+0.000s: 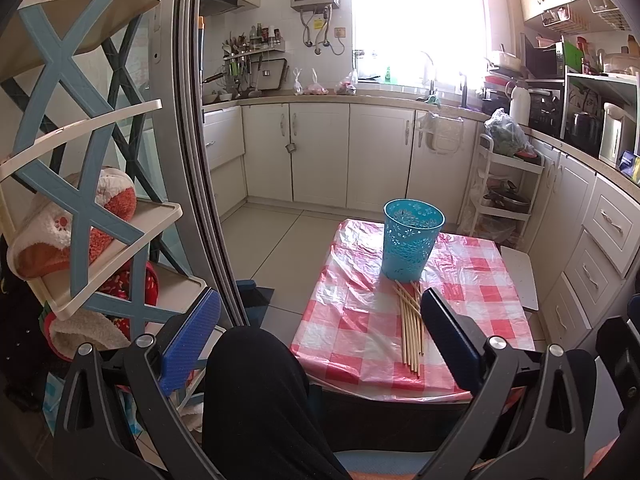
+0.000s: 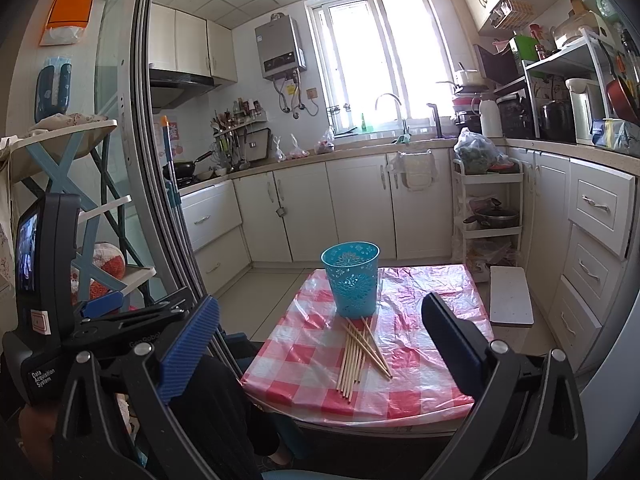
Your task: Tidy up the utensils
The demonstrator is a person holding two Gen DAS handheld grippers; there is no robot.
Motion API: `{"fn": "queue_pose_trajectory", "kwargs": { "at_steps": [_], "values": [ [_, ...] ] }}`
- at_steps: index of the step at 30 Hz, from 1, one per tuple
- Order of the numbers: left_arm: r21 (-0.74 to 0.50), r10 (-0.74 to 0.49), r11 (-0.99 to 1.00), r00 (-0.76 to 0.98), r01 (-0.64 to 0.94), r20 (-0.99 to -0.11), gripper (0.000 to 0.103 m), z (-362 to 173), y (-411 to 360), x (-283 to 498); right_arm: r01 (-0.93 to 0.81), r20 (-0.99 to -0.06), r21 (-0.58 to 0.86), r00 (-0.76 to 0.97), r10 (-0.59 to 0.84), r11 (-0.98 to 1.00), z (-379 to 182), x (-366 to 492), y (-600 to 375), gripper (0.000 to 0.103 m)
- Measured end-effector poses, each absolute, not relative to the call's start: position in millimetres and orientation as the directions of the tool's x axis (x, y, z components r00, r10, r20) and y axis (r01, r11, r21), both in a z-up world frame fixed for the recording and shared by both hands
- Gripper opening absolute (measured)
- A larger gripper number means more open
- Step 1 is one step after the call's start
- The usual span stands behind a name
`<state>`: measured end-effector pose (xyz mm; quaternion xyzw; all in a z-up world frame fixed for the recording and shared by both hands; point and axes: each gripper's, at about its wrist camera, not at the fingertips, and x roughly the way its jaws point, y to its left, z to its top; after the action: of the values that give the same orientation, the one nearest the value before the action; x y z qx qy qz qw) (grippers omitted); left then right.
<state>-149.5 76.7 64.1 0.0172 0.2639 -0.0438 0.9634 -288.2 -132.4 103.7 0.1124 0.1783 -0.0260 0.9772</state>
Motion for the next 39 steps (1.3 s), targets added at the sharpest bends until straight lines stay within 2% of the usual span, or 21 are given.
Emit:
{"fn": "queue_pose_trajectory", "kwargs": {
  "at_steps": [9,12,17,21,22,23,24,26,29,31,36,39],
  "values": [
    [0.012,-0.084,0.994,0.849,0.106,-0.521,0.097,63.2,72.4,-145.0,0.076,-0.374,0.145,0.927,-0.017,0.987,97.0,-280.3,-122.1,0.098],
    [0.010,-0.085,0.994,0.830,0.109,-0.552,0.097,53.5,69.5,-130.2,0.072,-0.391,0.132,0.920,-0.014,0.989,89.7,-267.8,-129.0,0.098],
    [0.008,-0.086,0.993,0.747,0.121,-0.659,0.097,16.7,65.0,-90.1,0.137,-0.559,0.186,0.829,-0.010,0.973,31.6,-215.9,-169.6,0.098],
    [0.014,-0.078,0.992,0.682,0.128,-0.727,0.097,-15.0,56.9,-59.2,0.135,-0.664,0.166,0.747,0.010,0.977,-26.9,-153.7,-193.4,0.096],
    [0.011,-0.080,0.991,0.669,0.131,-0.739,0.096,-22.1,54.3,-51.7,0.126,-0.699,0.177,0.714,0.035,0.976,-43.8,-136.5,-198.2,0.089],
    [0.008,-0.083,0.991,0.657,0.135,-0.749,0.096,-28.1,51.8,-44.0,0.118,-0.722,0.174,0.690,0.045,0.978,-58.2,-118.5,-202.3,0.075],
    [0.002,-0.091,0.990,0.641,0.143,-0.763,0.096,-34.4,48.4,-34.1,0.108,-0.725,0.158,0.687,0.041,0.982,-69.4,-100.0,-206.7,0.071],
    [-0.011,-0.102,0.989,0.617,0.150,-0.780,0.096,-45.8,42.2,-18.0,0.098,-0.773,0.186,0.629,0.084,0.978,-96.7,-69.5,-213.3,0.054],
    [-0.044,-0.122,0.988,0.586,0.146,-0.801,0.096,-60.4,33.5,5.9,0.071,-0.809,0.209,0.573,0.131,0.975,-124.5,-30.0,-217.0,0.041],
    [-0.071,-0.140,0.987,0.557,0.144,-0.819,0.096,-72.2,26.2,23.9,0.040,-0.826,0.175,0.550,0.125,0.984,-134.9,-7.8,-216.3,0.035],
    [-0.085,-0.151,0.985,0.508,0.151,-0.848,0.096,-99.1,0.7,57.3,-0.011,-0.866,0.105,0.490,0.098,0.994,-157.4,29.2,-221.9,0.027],
    [-0.109,-0.169,0.982,0.469,0.151,-0.867,0.096,-114.8,-13.3,76.2,-0.012,-0.877,0.111,0.469,0.104,0.994,-168.9,37.8,-227.9,0.014]
  ]
}}
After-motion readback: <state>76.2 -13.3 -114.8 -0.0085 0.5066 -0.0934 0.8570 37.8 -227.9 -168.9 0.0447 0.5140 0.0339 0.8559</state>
